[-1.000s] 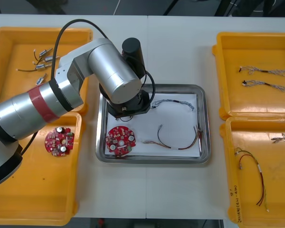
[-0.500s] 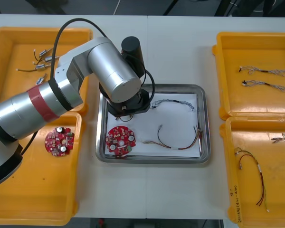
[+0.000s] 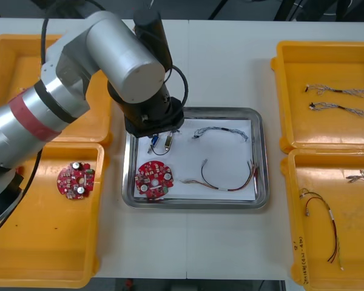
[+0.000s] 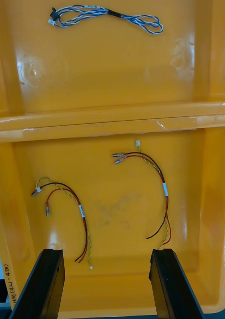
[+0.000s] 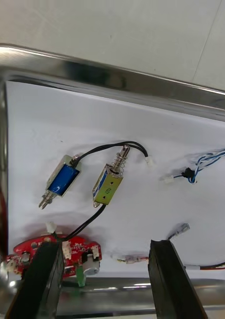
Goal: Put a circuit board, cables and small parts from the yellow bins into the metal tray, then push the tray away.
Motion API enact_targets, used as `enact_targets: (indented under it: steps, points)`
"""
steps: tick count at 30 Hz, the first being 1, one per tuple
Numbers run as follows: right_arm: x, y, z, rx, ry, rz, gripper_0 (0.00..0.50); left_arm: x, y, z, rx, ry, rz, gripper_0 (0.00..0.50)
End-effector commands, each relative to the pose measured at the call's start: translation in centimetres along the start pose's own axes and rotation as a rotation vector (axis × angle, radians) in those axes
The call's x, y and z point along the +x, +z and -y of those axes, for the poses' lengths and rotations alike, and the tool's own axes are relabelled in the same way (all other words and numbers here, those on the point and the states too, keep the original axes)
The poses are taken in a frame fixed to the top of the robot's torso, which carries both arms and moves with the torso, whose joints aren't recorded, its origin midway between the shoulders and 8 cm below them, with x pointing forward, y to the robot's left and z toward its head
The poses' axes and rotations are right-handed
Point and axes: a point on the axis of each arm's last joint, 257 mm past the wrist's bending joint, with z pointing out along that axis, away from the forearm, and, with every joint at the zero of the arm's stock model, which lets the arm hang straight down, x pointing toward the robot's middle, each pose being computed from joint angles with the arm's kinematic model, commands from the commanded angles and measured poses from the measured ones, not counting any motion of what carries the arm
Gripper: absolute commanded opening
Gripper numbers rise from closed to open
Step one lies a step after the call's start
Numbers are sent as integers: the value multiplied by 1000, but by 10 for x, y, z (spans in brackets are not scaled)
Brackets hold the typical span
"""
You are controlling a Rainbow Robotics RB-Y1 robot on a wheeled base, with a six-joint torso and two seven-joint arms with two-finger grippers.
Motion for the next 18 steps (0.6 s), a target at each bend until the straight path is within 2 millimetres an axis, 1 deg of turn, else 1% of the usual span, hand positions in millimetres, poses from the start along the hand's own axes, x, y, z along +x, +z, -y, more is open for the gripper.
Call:
enact_targets:
  steps: [1, 2, 4, 5, 6, 8, 9, 14, 16, 18]
  points:
    - [-4, -5, 1, -3, 11, 27, 500, -28, -49, -9, 29, -18, 42, 500]
    - [-4, -5, 1, -3, 11, 27, 500, -28, -49, -9, 29, -18, 42, 500]
    - [-4, -5, 1, -3, 9, 27, 500, -34, -67, -23, 24, -26, 40, 500]
    - [-4, -5, 1, -3, 10, 27, 500, -35, -73, -28, 22, -26, 36, 500]
    - [-4, -5, 1, -3, 10, 27, 500, -35, -73, -28, 22, -26, 36, 500]
    - [-4, -6, 0, -5, 7, 28, 500, -42, -90, -44, 7, -30, 43, 500]
    - [-4, -6, 0, -7, 4, 27, 500, -42, -93, -47, 2, -29, 42, 500]
    - [-6, -11, -2, -1, -24, 23, 500, -46, -117, -82, -50, -14, 32, 500]
    - [-7, -13, -4, -8, -30, 19, 500, -48, -125, -91, -63, -12, 35, 500]
    - [-9, -16, -7, -14, -41, 14, 500, -51, -131, -96, -61, -8, 41, 500]
